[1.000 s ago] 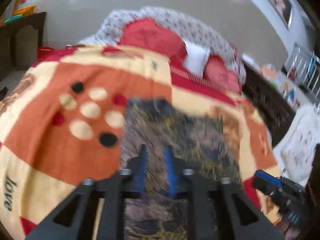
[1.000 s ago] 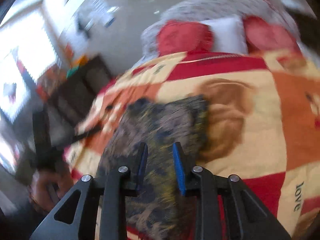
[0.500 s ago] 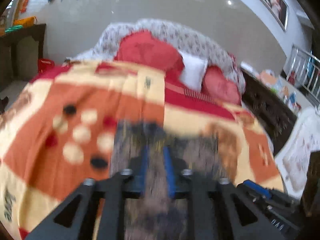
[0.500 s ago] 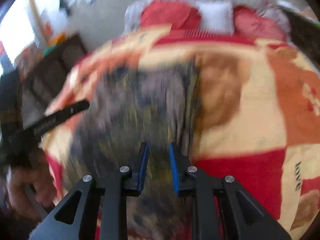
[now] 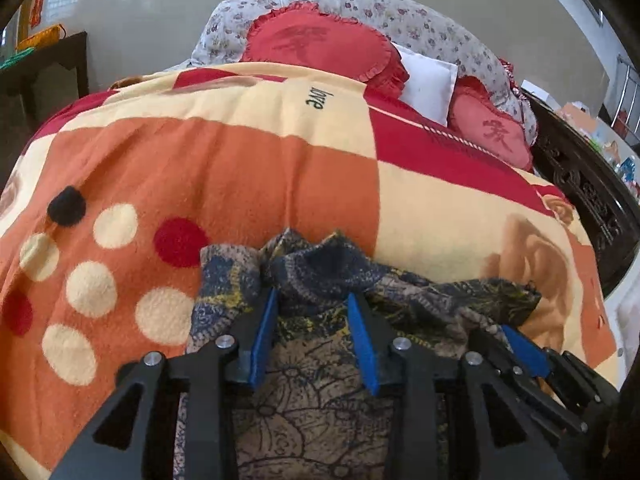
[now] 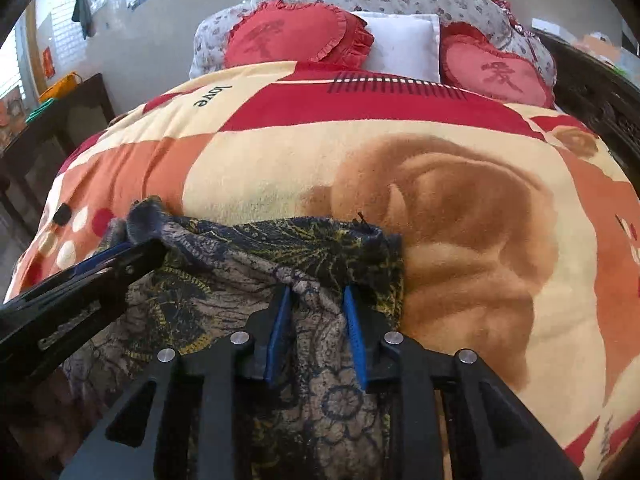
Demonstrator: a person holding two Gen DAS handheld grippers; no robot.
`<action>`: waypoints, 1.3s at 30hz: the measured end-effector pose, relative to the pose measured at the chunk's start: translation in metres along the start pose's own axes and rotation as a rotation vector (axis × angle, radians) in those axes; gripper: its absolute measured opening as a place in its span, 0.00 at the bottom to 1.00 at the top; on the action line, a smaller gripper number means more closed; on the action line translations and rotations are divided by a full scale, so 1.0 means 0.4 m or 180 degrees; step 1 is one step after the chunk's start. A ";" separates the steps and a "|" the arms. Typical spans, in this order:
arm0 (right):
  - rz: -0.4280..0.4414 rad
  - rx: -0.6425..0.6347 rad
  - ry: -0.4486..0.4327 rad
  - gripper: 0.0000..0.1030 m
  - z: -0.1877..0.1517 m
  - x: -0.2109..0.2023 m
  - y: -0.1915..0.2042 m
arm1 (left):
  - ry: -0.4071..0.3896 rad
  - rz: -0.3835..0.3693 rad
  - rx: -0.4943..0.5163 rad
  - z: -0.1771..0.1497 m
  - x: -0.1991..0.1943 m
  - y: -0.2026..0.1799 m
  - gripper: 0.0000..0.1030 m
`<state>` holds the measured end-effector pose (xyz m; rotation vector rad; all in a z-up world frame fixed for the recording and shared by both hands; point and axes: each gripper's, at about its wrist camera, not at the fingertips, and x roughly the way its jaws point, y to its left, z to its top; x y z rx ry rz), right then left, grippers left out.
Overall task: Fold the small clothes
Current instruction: 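Release the shirt with both tools and pull them back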
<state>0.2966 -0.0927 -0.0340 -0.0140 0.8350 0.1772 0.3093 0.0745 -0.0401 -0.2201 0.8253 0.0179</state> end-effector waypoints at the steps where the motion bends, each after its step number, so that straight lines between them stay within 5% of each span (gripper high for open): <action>1: -0.0005 0.0000 -0.0015 0.40 -0.002 0.001 0.002 | -0.0007 0.0004 0.0003 -0.001 -0.001 -0.001 0.38; 6: 0.0059 0.0041 -0.0026 0.41 -0.009 -0.008 -0.005 | 0.0103 0.0052 0.0133 0.005 -0.014 -0.013 0.37; 10: 0.0074 0.0003 0.0187 0.42 0.031 -0.040 -0.010 | 0.0067 -0.0098 0.0090 -0.010 -0.163 0.008 0.42; 13: 0.0189 -0.0156 -0.0059 0.42 -0.016 -0.198 -0.009 | -0.0061 -0.0179 0.0181 -0.102 -0.299 0.026 0.58; 18: 0.0422 -0.0476 -0.0111 0.44 -0.205 -0.368 0.001 | 0.0121 -0.0295 0.0309 -0.299 -0.412 0.014 0.58; 22: 0.0619 -0.0836 -0.0099 0.44 -0.349 -0.403 0.010 | 0.0291 -0.0076 0.0384 -0.415 -0.366 0.002 0.58; 25: 0.0653 -0.0871 0.0131 0.44 -0.403 -0.339 0.002 | 0.0082 0.0069 0.0631 -0.452 -0.376 -0.036 0.68; 34: 0.0747 -0.0765 0.0047 0.45 -0.410 -0.318 -0.006 | 0.0123 0.0022 0.0831 -0.456 -0.347 -0.069 0.97; 39: 0.0791 -0.0732 0.0044 0.45 -0.408 -0.318 -0.012 | 0.0156 0.0041 0.0893 -0.453 -0.337 -0.074 1.00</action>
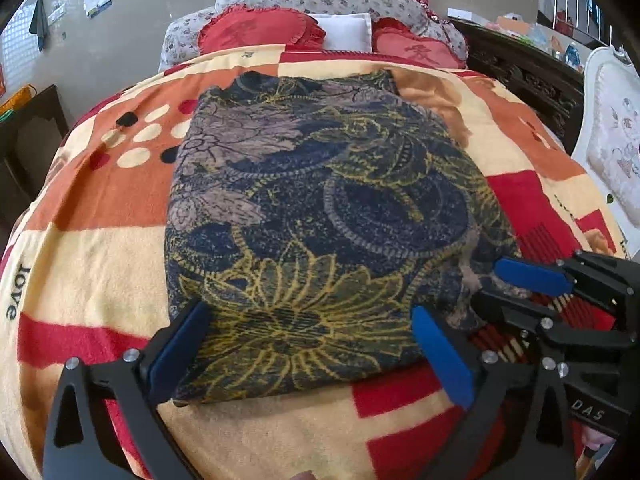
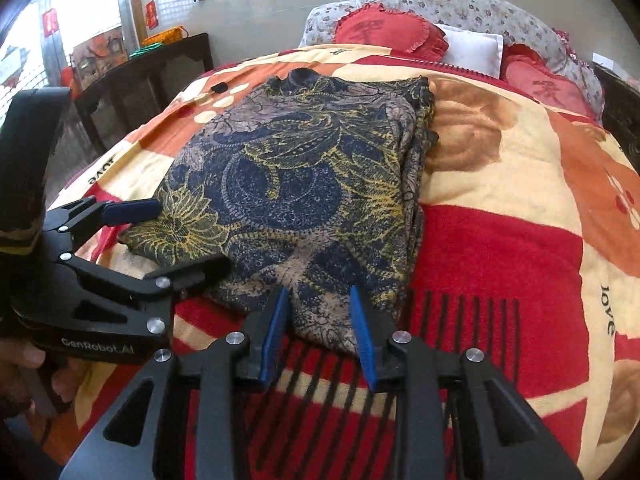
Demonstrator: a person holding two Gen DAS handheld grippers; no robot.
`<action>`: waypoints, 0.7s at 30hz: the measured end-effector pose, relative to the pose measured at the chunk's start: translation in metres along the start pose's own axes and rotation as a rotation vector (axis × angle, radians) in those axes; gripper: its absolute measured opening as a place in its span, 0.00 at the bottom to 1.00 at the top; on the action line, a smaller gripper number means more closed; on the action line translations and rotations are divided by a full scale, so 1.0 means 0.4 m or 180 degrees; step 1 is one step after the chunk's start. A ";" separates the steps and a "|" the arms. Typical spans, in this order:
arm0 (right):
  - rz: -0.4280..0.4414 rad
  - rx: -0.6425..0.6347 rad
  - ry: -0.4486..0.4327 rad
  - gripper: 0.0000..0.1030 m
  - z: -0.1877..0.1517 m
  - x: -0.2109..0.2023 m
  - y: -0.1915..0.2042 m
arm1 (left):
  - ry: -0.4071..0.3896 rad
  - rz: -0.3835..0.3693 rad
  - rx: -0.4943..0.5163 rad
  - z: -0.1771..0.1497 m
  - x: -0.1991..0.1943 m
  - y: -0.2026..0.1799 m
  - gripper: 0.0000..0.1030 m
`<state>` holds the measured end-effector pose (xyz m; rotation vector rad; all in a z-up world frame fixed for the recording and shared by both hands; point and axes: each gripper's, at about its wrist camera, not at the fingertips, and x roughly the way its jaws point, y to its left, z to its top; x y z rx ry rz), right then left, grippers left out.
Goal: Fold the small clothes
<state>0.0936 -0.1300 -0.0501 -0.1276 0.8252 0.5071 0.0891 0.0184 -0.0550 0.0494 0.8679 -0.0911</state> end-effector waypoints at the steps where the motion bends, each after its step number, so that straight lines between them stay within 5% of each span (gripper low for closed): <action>1: 0.0007 0.0005 -0.0002 0.45 0.000 0.000 -0.001 | -0.0008 -0.0002 -0.0007 -0.001 0.001 0.001 1.00; 21: 0.0045 0.0036 -0.0005 0.46 -0.002 0.001 -0.005 | -0.0020 0.0067 0.0026 -0.005 0.002 -0.010 1.00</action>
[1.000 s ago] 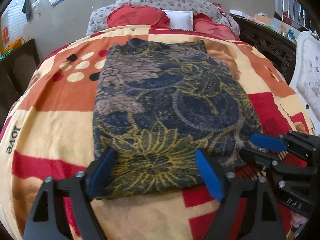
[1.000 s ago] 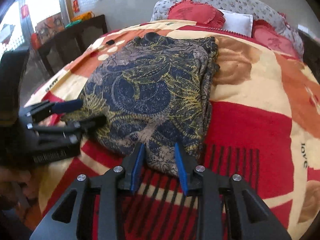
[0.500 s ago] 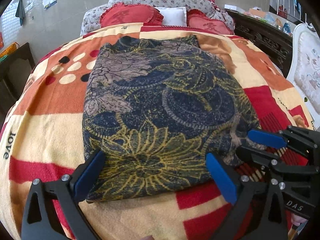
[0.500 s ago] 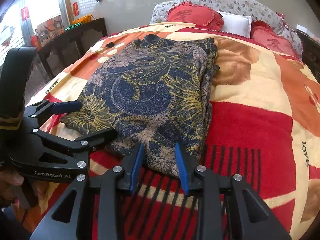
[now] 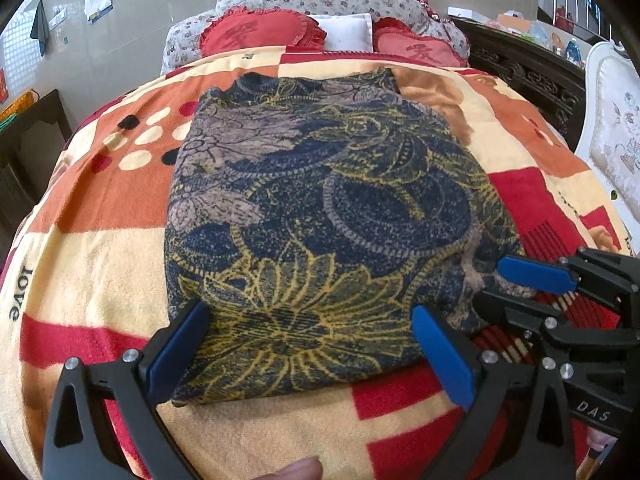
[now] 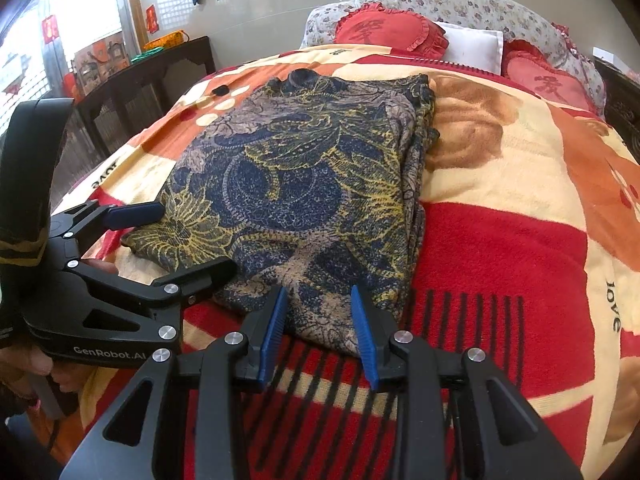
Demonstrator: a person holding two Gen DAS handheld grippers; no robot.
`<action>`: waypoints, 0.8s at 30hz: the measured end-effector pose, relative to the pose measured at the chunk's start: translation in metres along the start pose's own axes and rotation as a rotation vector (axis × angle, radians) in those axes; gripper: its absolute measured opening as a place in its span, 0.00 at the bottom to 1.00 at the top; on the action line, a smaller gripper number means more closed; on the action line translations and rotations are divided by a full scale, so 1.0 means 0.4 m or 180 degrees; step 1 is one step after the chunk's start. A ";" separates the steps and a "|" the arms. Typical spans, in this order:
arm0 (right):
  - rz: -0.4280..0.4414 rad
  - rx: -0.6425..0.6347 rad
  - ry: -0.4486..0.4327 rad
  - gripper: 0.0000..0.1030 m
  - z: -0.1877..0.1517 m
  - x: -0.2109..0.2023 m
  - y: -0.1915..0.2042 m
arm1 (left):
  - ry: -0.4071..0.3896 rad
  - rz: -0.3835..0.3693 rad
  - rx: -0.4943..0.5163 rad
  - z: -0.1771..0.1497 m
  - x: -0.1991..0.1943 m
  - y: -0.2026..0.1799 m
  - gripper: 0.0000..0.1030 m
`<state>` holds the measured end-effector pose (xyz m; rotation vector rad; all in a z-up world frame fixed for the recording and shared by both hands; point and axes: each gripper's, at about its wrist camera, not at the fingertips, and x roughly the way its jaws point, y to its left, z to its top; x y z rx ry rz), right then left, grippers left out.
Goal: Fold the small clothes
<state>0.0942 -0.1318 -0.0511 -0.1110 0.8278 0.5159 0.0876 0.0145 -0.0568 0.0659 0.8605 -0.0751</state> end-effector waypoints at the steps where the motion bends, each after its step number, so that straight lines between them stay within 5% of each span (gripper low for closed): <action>1: -0.0009 -0.0009 0.0003 0.46 0.000 0.000 0.000 | 0.0000 -0.0007 -0.0007 -0.001 -0.001 0.000 1.00; 10: 0.0130 0.0357 0.0137 0.53 0.024 -0.047 -0.020 | 0.0149 0.0059 -0.0284 -0.005 -0.091 0.008 1.00; 16: -0.0803 0.0643 0.0047 0.53 -0.015 -0.176 -0.037 | 0.0292 0.0306 -0.0483 -0.023 -0.170 -0.007 1.00; 24: -0.0905 0.0833 0.0026 0.53 -0.057 -0.265 -0.065 | 0.0390 0.0297 -0.0484 -0.034 -0.192 -0.024 1.00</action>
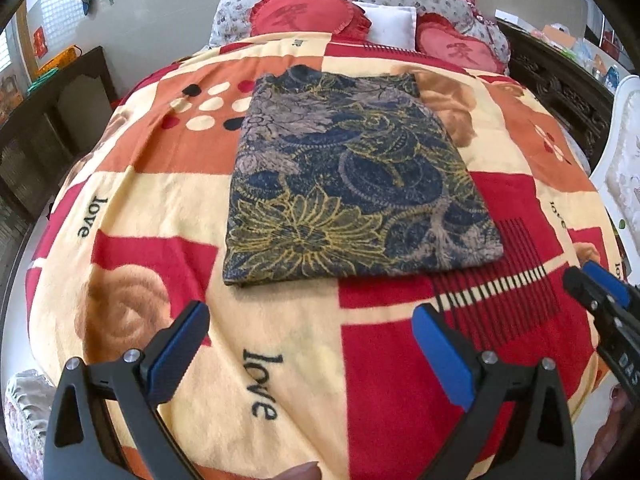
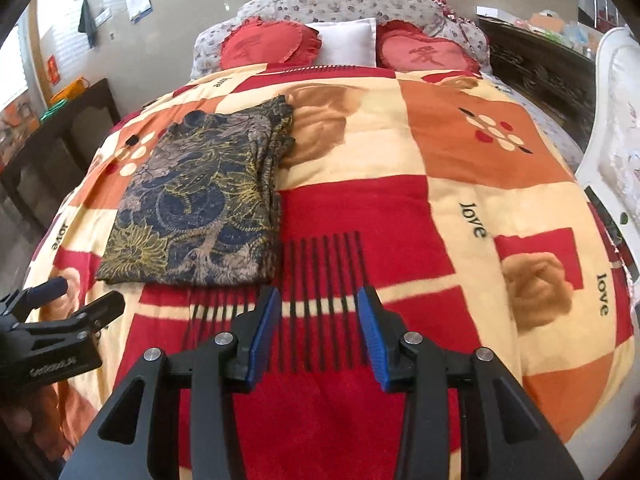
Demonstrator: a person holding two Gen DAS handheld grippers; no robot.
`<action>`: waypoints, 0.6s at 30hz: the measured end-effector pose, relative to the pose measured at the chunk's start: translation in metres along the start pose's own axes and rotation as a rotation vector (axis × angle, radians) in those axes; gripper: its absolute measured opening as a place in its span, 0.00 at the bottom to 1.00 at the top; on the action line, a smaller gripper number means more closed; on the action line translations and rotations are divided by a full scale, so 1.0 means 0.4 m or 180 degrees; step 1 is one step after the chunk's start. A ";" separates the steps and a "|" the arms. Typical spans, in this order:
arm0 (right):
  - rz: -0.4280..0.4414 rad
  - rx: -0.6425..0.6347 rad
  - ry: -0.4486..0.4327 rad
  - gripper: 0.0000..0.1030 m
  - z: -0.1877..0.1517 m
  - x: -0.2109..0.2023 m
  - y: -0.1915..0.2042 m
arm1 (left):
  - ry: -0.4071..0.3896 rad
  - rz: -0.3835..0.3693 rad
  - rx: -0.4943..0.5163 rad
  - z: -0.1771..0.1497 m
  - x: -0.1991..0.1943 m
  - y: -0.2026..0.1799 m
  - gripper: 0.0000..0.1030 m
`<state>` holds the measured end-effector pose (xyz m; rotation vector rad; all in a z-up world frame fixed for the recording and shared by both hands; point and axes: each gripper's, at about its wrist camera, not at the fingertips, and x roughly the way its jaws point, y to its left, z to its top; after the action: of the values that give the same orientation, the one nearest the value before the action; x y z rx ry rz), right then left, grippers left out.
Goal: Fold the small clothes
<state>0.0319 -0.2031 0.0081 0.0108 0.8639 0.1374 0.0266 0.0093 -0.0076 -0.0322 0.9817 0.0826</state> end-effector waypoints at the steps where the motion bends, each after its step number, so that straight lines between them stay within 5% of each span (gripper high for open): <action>1: 0.0005 -0.0034 0.0007 0.53 0.002 -0.006 0.004 | 0.0013 -0.0011 -0.0014 0.000 0.000 0.000 1.00; 18: 0.0212 -0.0251 -0.0164 0.53 0.054 -0.086 0.061 | 0.0054 0.0001 -0.0103 0.018 -0.009 0.016 1.00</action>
<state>0.0234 -0.1822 0.0496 -0.0307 0.8066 0.2327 0.0302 0.0160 -0.0005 -0.0626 0.9974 0.0987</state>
